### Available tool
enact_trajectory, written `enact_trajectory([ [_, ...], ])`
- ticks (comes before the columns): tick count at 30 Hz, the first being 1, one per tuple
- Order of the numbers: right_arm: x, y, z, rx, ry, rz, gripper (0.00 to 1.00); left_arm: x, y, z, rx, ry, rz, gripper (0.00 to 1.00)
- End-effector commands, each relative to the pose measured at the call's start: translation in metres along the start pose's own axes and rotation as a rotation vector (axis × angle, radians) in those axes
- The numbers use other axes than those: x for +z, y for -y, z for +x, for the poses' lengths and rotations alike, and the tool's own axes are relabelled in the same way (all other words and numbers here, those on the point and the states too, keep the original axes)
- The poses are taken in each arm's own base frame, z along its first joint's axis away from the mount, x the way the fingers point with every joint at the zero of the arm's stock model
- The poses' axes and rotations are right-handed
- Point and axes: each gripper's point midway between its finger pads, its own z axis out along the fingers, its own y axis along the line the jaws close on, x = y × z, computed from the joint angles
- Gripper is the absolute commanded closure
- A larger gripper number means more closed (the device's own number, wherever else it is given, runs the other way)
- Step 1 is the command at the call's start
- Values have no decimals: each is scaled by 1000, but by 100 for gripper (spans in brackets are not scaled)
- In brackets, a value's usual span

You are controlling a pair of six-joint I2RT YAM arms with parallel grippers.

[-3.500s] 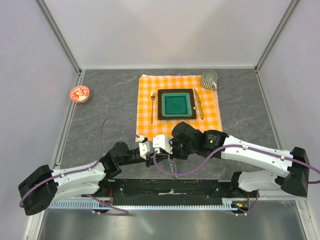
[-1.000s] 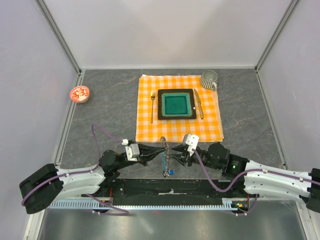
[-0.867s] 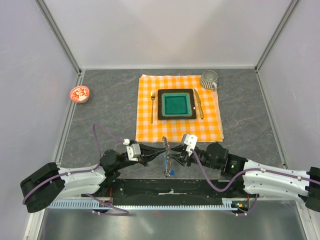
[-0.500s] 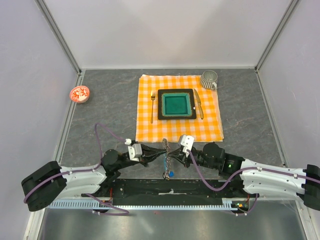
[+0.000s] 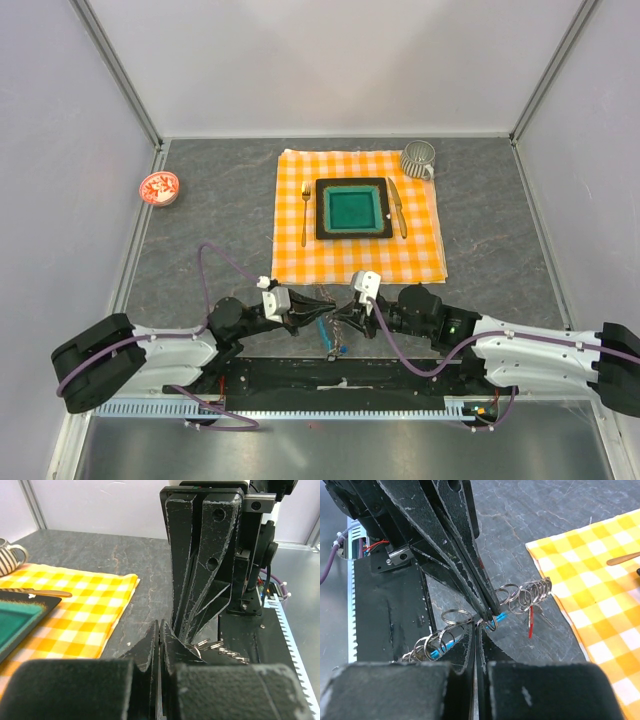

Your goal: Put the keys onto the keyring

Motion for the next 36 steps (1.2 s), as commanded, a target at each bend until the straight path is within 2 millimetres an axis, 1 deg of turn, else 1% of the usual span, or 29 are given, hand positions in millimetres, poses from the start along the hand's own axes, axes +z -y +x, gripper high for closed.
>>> enact_trajectory([
  [1, 3, -19, -60, 32, 196, -89, 100, 1, 8, -57, 55, 236, 34, 98],
  [2, 3, -20, -64, 35, 213, -91, 100, 1, 9, -56, 51, 234, 36, 98],
  [7, 0, -18, -73, 71, 256, -77, 100, 3, 9, -55, 46, 231, 35, 98],
  [9, -3, -15, -83, 109, 299, -56, 100, 4, 10, -52, 41, 225, 37, 98],
  [11, -5, -16, -90, 134, 328, -58, 100, 5, 11, -52, 40, 227, 39, 98],
  [13, -3, -16, -91, 149, 324, -57, 98, 5, 11, -52, 34, 229, 39, 98],
  [14, -2, -17, -89, 150, 315, -65, 94, 6, 11, -52, 32, 229, 41, 98],
  [15, 0, -20, -86, 150, 299, -80, 87, 6, 11, -52, 31, 230, 40, 98],
  [16, 1, -21, -82, 153, 281, -85, 84, 5, 11, -54, 30, 240, 35, 98],
  [17, 2, -21, -78, 153, 265, -88, 77, 4, 11, -55, 32, 244, 32, 98],
  [18, 1, -21, -76, 147, 253, -85, 74, 3, 10, -55, 31, 247, 25, 98],
  [19, 1, -19, -66, 151, 212, -73, 72, 2, 10, -58, 37, 255, 25, 98],
  [20, -1, -18, -64, 146, 198, -66, 69, 0, 10, -57, 38, 256, 22, 98],
  [21, -3, -13, -63, 133, 184, -39, 69, -1, 9, -58, 45, 259, 15, 98],
  [22, -5, -13, -48, 126, 116, -31, 68, -3, 10, -60, 50, 267, 15, 98],
  [24, -12, -9, -55, 91, 107, -14, 65, -4, 10, -62, 62, 273, 14, 98],
  [25, -16, -6, -46, 89, 67, 11, 64, -8, 12, -58, 62, 264, 18, 98],
  [27, -25, 0, -55, 76, 87, 44, 62, -10, 13, -59, 69, 266, 23, 98],
  [28, -29, 8, -52, 67, 74, 85, 61, -10, 14, -59, 71, 267, 25, 98],
  [29, -34, 11, -56, 56, 85, 103, 60, -11, 15, -61, 73, 274, 30, 98],
  [33, -40, 22, -46, 26, 43, 140, 60, -12, 20, -65, 80, 288, 57, 98],
  [36, -37, 20, -39, 2, 22, 114, 60, -13, 24, -70, 85, 300, 78, 98],
])
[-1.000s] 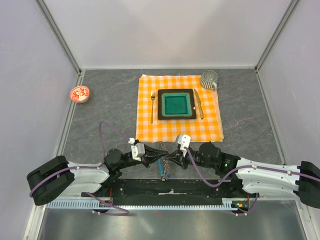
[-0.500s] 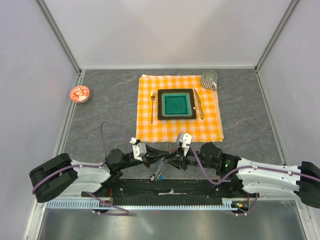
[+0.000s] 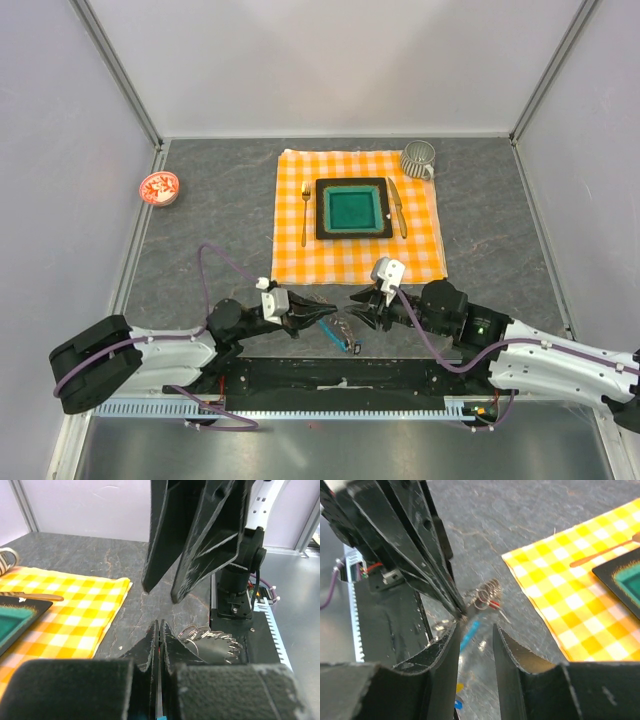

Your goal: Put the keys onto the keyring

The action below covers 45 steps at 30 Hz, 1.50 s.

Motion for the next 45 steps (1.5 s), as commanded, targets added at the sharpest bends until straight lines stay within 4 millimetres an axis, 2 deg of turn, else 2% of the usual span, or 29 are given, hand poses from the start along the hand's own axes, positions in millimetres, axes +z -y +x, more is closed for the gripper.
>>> enact_trajectory([
  [1, 0, 7, 6, -57, -42, 10, 61, -13, 20, -68, 120, 290, 74, 98],
  [7, 9, 15, 11, -100, -51, -5, 61, -12, 25, -71, 125, 287, 103, 98],
  [11, 16, 8, 16, -108, -64, -75, 61, -12, 25, -69, 124, 276, 102, 98],
  [17, 21, -15, 16, -96, -46, -206, 60, -11, 23, -67, 123, 270, 98, 98],
  [21, 23, -19, 9, -93, -2, -225, 61, -10, 24, -67, 122, 275, 100, 98],
  [27, 26, -23, 9, -86, 4, -252, 62, -10, 25, -68, 117, 278, 106, 98],
  [33, 28, -23, 16, -83, -14, -259, 72, -11, 26, -73, 117, 298, 107, 98],
  [36, 26, -24, 16, -84, -17, -260, 85, -12, 26, -77, 122, 311, 104, 98],
  [37, 26, -23, 16, -87, -17, -257, 93, -12, 25, -78, 126, 314, 101, 98],
  [38, 25, -23, 14, -90, -15, -254, 97, -13, 25, -79, 128, 318, 98, 98],
  [40, 23, -20, 14, -98, -29, -240, 100, -14, 24, -78, 131, 315, 89, 98],
  [41, 23, -20, 7, -107, -21, -234, 100, -15, 22, -72, 122, 292, 79, 96],
  [43, 20, -13, 9, -120, -60, -197, 100, -15, 19, -64, 117, 258, 66, 92],
  [44, 20, -11, -3, -133, -54, -187, 100, -15, 16, -66, 116, 258, 46, 86],
  [45, 16, -9, 7, -130, -128, -178, 100, -14, 11, -47, 85, 173, 25, 82],
])
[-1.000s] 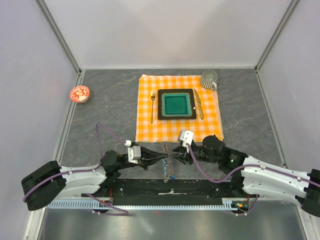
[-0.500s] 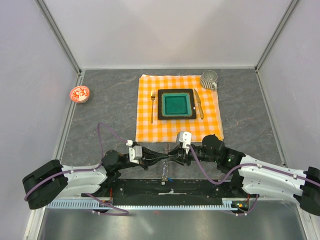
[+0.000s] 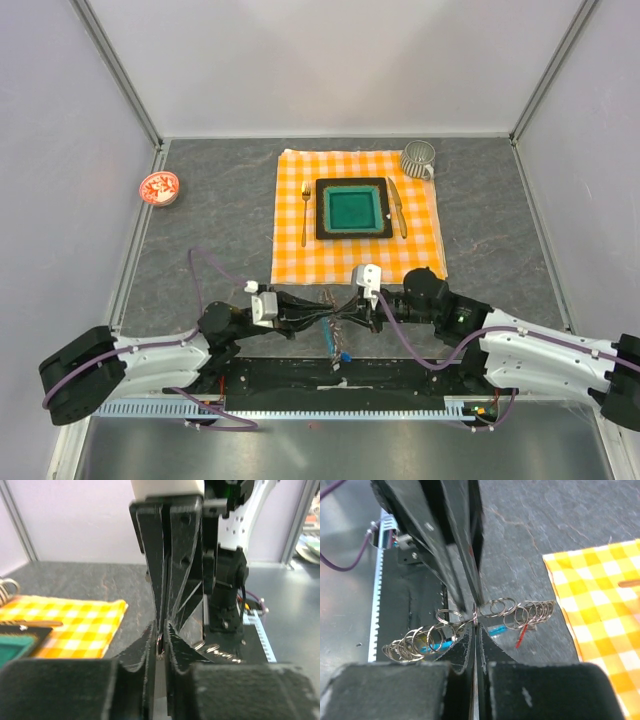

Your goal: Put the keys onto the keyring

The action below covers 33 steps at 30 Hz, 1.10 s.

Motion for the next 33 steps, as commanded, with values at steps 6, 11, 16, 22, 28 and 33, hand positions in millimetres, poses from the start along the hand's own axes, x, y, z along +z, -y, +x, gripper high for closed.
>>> enact_trajectory([
  [6, -21, 21, -12, -62, -323, 97, 100, -16, -16, -10, 53, -69, -116, 55],
  [11, -22, 16, -15, -143, -468, 74, 100, -26, -19, 3, 70, -169, -142, 47],
  [16, -14, 17, -1, -224, -619, 51, 100, -23, -14, 8, 55, -185, -108, 46],
  [22, -1, 8, -9, -310, -651, -6, 100, -16, -8, 15, 22, -182, -66, 47],
  [28, 4, 2, -6, -335, -669, -38, 100, -10, -1, 7, -4, -114, -25, 49],
  [33, 7, -1, -3, -341, -676, -57, 100, -9, 4, 2, -14, -71, -5, 50],
])
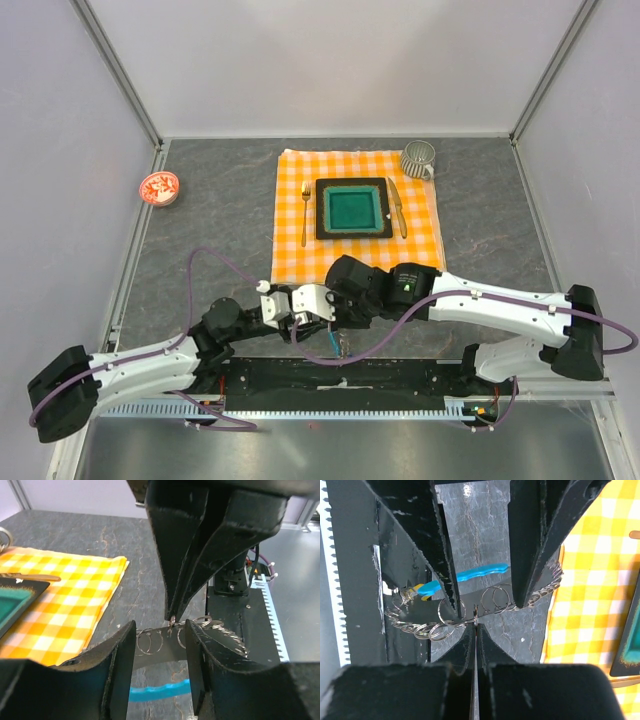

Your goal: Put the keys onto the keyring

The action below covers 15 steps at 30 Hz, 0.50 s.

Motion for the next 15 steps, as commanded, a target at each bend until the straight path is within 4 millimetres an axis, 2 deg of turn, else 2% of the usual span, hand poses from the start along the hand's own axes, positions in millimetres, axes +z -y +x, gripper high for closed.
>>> enact_trajectory([
  [1, -7, 8, -22, -39, 53, 26, 100, 3, 10, -28, 4, 121, 52, 50],
  [15, -6, 9, -26, -59, 77, 37, 100, 12, 13, -14, -32, 49, 87, 59],
])
